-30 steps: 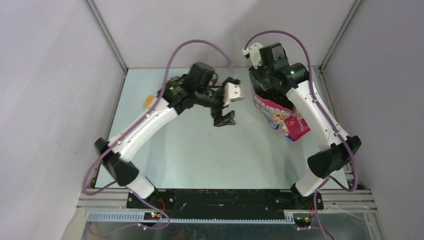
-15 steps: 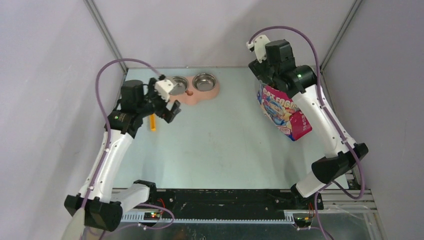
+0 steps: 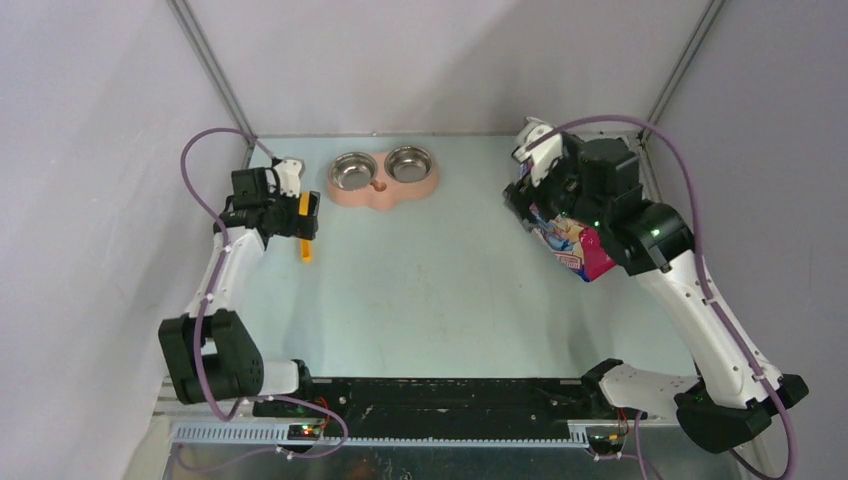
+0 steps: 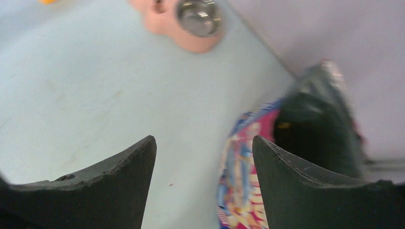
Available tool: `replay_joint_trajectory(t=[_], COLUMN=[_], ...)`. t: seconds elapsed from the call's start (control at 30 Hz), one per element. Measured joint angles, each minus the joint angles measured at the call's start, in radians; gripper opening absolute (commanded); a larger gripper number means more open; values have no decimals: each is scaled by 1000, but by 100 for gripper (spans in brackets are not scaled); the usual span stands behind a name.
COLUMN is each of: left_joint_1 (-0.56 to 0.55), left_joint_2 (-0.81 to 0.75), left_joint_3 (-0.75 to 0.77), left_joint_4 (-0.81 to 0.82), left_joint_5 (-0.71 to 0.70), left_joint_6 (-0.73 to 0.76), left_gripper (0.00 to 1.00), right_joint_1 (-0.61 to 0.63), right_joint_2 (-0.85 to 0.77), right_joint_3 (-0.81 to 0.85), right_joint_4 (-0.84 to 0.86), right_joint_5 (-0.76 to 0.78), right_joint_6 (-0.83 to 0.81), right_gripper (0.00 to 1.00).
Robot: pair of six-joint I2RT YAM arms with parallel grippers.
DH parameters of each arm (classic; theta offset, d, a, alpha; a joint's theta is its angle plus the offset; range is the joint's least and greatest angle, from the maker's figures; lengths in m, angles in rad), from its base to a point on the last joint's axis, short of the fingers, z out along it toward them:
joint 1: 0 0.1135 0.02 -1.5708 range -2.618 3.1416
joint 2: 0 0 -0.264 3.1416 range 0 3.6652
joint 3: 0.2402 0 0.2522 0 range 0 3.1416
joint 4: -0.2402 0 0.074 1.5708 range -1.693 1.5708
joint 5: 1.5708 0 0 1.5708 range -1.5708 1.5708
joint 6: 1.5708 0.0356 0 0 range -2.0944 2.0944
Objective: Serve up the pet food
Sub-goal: Pick up the spatula from the center of the board.
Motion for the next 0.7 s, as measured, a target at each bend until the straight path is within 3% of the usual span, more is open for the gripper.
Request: replay_joint_trajectory(t=[0.27, 0.7], left_joint_1=[0, -69], left_joint_2=[193, 375], left_joint_3=[56, 75], left_joint_4=[7, 12], left_joint_5=[-107, -242], left_joint_6=[-117, -185], left_gripper=[89, 83], right_joint_1=[50, 87], right_joint_2=[-5, -6], right_joint_3=[-175, -235], right_joint_4=[27, 83], right_joint_5=[-235, -298], right_joint_6=[2, 2], right_gripper=[77, 78])
